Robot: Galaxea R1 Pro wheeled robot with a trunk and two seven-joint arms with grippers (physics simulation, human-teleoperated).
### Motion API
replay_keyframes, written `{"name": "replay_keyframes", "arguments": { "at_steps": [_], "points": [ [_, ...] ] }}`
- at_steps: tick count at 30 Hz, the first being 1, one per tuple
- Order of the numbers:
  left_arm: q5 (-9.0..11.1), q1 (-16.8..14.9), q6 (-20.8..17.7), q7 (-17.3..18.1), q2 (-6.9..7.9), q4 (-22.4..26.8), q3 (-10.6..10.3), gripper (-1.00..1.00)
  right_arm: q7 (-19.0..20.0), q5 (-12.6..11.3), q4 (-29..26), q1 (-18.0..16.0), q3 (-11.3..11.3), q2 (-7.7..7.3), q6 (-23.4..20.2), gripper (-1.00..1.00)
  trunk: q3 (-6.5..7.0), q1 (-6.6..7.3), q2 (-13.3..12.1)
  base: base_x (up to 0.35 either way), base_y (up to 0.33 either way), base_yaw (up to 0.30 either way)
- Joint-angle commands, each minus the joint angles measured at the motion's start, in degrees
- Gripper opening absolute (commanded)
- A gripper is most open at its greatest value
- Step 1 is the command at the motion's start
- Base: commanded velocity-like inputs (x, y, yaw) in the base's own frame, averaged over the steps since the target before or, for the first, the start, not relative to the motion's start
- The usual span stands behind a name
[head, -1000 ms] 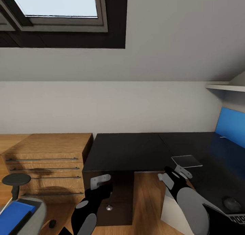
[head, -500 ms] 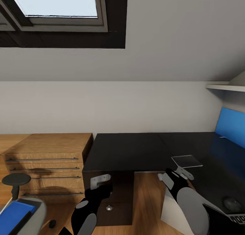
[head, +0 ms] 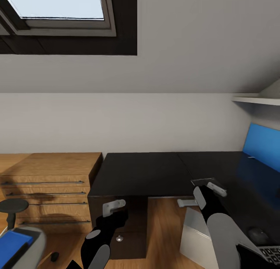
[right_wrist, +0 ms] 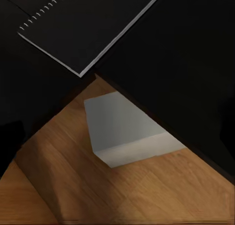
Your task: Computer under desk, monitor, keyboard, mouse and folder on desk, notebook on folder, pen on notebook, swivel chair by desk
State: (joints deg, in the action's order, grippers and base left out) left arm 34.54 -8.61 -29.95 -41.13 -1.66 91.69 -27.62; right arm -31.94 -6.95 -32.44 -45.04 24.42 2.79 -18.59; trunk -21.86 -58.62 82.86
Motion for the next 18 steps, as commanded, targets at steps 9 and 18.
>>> {"name": "replay_keyframes", "arguments": {
  "at_steps": [9,18],
  "points": [
    [0.36,-0.05,-0.11,-0.61,0.08,0.07,0.02,1.00,7.67,0.20,-0.42,0.71,0.10,-1.22,-0.36,1.00,-0.07,-0.01,0.04,0.276,-0.001,0.000],
    [0.36,-0.05,-0.11,-0.62,0.08,0.07,0.02,1.00,17.52,0.48,0.02,1.04,0.10,-4.61,-0.17,1.00,-0.07,-0.01,0.04,0.319,0.000,0.000]
  ]
}}
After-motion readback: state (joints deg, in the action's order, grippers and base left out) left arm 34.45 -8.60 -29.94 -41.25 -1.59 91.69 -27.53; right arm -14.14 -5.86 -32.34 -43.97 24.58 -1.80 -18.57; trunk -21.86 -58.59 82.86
